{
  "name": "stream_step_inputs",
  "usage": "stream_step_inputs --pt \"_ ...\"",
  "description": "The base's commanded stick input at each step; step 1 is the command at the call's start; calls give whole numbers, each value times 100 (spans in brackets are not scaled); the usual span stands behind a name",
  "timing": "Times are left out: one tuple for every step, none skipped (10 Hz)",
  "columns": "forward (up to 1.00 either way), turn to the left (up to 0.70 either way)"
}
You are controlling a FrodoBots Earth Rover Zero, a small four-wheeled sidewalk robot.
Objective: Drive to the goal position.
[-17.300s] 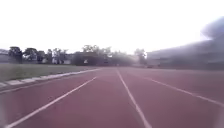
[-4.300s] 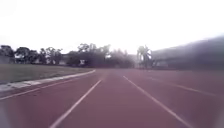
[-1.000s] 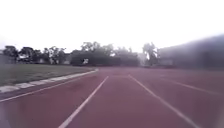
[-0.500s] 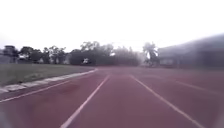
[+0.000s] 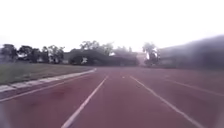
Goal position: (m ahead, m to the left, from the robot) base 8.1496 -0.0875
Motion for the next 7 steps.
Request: stream_step_inputs --pt "70 0" --pt "67 0" --pt "67 0" --pt "67 0" --pt "68 0" --pt "70 0" --pt "70 0"
